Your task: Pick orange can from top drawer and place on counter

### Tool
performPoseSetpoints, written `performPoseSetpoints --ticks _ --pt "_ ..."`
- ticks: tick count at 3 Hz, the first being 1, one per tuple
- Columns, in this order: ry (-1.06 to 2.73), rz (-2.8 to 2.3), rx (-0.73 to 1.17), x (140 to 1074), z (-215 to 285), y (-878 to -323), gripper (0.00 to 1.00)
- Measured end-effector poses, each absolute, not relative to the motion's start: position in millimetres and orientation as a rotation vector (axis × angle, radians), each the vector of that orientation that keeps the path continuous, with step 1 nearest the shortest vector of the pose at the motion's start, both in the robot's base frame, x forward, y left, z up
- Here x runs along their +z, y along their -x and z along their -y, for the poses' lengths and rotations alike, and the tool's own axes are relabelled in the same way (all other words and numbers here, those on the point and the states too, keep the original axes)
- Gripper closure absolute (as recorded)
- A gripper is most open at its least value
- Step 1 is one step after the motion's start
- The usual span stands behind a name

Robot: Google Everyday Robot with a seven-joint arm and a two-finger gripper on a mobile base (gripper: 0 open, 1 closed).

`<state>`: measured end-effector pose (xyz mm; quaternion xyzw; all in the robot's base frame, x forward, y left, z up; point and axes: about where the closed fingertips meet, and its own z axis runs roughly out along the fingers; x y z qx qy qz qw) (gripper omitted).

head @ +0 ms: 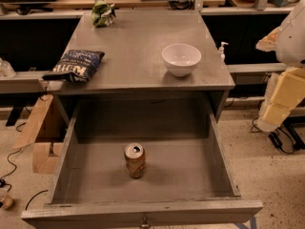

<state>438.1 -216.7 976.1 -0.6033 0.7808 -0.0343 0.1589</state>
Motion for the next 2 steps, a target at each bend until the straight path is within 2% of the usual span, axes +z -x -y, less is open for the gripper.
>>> performPoseSetpoints --ticks 2 --pt "1.713 -2.197 -0.059 966.9 210.2 -442.1 0.0"
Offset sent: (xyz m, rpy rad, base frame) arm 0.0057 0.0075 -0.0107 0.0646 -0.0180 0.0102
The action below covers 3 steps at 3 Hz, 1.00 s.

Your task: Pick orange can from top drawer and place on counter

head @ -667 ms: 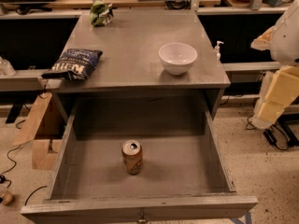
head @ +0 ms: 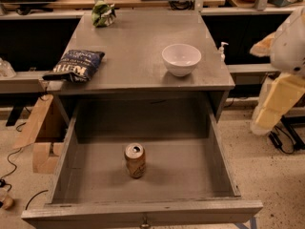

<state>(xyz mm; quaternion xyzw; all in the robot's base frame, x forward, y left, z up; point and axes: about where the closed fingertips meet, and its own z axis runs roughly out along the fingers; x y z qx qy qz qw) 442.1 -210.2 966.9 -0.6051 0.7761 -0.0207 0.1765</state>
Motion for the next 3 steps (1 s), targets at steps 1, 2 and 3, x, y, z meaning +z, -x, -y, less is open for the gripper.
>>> performPoseSetpoints --ticks 1,2,3 --pt "1.676 -2.084 0.121 921 192 -458 0.0" --pt "1.611 -1.916 0.332 866 160 -476 0.0" --pt "1.473 -1.698 0.522 827 116 -501 0.0"
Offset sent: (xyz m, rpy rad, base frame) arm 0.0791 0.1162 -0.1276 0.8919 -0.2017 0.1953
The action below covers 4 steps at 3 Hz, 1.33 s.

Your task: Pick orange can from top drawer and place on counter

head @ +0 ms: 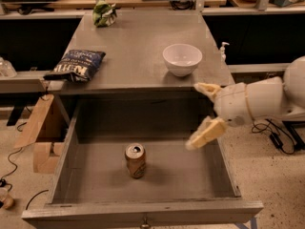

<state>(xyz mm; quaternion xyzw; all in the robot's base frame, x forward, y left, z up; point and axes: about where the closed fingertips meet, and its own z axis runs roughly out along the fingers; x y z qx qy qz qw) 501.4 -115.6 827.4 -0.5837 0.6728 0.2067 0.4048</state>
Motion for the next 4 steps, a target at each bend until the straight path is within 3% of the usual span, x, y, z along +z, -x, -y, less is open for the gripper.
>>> performPoseSetpoints --ticks 1,3,4 --pt "1.283 -1.536 0.674 810 91 -506 0.0" --pt "1.25 -1.487 0.727 812 80 -505 0.0" --pt "1.296 -1.473 0.811 768 52 -496 0.0"
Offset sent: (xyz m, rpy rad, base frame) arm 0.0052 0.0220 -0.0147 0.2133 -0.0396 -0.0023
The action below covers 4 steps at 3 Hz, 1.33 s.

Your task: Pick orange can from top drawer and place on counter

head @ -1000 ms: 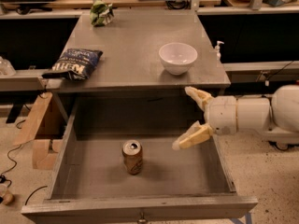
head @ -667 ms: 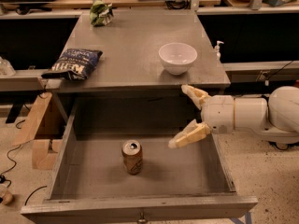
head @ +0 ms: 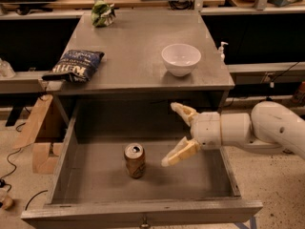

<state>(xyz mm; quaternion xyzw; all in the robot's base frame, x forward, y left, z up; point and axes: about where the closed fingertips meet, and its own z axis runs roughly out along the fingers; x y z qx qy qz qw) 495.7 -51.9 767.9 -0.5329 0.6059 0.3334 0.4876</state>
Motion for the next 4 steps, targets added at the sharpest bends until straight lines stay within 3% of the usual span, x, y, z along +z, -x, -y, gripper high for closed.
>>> performPoseSetpoints --ticks 2,3,4 --pt "1.444 -1.437 1.008 662 -22 -483 0.0" --pt "1.485 -1.409 1.059 642 -50 -472 0.18" --pt "1.469 -1.38 1.121 649 -73 -466 0.41"
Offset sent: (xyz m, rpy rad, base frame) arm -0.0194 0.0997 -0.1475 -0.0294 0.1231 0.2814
